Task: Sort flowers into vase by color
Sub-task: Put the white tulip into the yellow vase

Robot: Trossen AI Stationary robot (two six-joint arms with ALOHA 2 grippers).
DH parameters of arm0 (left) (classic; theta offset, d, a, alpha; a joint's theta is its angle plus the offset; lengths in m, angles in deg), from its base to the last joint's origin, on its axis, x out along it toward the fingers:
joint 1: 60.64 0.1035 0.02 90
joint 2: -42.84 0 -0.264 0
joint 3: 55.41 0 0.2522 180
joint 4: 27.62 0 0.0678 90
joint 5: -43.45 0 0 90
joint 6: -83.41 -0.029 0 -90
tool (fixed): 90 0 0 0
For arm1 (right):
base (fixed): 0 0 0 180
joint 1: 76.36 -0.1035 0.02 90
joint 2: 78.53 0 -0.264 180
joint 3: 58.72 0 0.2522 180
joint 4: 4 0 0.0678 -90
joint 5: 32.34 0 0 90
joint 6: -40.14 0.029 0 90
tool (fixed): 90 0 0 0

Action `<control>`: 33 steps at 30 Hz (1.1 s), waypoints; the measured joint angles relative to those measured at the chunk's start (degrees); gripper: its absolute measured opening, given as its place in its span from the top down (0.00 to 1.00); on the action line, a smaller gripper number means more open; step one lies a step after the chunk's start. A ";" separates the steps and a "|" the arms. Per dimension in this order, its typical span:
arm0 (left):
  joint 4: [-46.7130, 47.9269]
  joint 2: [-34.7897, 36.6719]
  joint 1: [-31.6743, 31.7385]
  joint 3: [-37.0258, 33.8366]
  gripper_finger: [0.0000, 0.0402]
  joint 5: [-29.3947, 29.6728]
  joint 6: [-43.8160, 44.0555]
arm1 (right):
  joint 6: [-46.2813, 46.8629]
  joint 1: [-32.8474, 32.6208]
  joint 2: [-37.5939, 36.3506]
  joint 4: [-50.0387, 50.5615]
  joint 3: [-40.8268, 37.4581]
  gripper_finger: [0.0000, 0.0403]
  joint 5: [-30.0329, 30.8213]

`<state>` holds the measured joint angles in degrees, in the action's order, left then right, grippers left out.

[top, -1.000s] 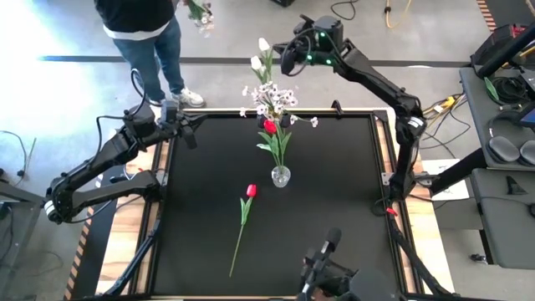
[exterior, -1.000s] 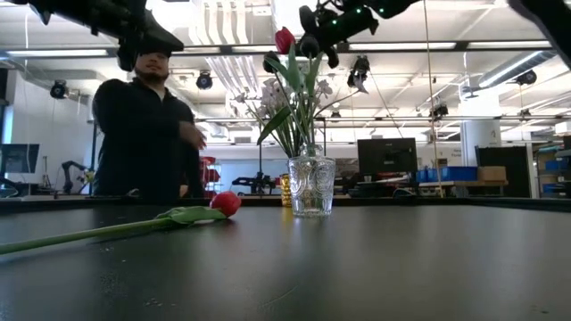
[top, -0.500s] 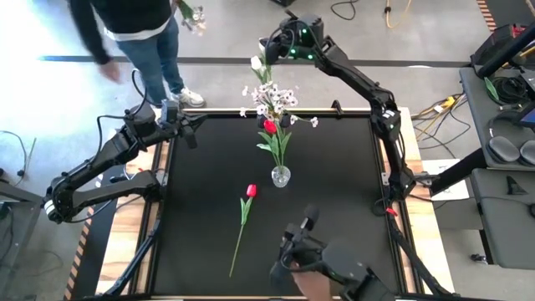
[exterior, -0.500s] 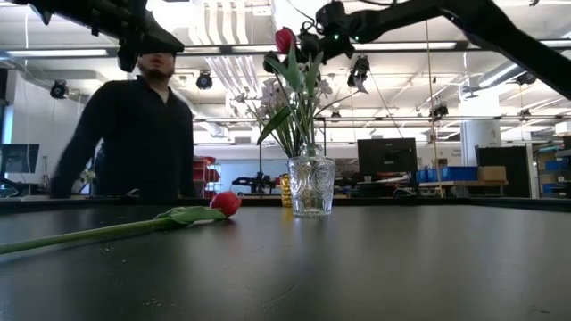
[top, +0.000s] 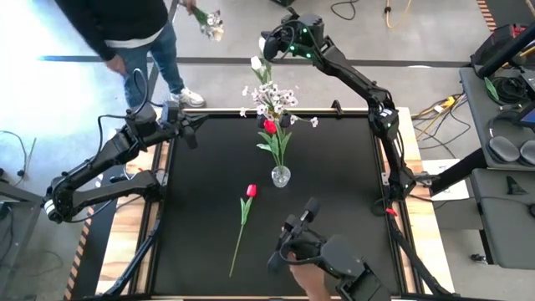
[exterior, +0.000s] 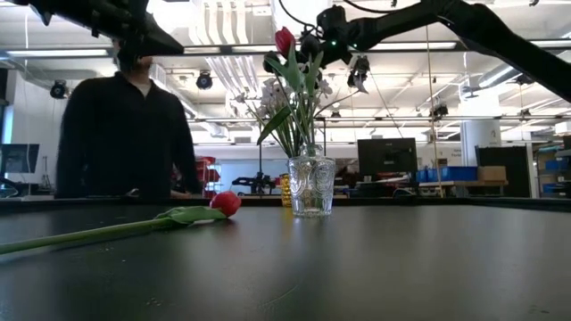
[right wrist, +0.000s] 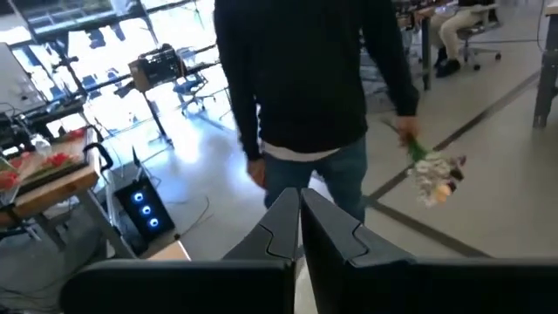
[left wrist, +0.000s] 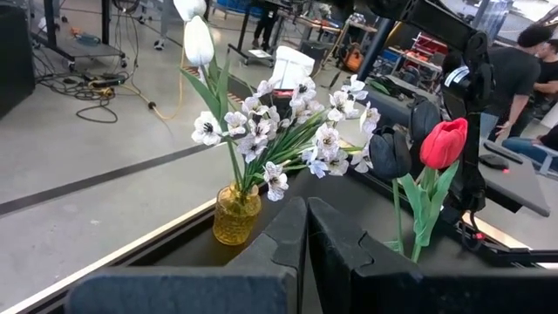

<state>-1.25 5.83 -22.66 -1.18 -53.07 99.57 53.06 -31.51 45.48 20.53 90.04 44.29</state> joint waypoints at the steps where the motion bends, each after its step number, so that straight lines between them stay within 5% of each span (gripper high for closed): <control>1: 0.01 -0.11 0.00 0.00 1.00 0.02 0.00 | -0.01 0.10 0.00 0.08 0.00 0.98 0.01; 21: -0.13 -0.96 0.00 0.00 1.00 0.02 0.08 | -0.45 0.27 -0.87 17.57 -0.09 0.98 -0.32; 33: -0.04 -1.18 0.00 0.00 1.00 0.00 0.24 | -2.67 0.19 -4.24 4.90 -0.11 0.98 4.56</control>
<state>-1.30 4.66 -22.66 -1.18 -53.07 99.81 50.39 -31.32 41.24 25.43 89.93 48.86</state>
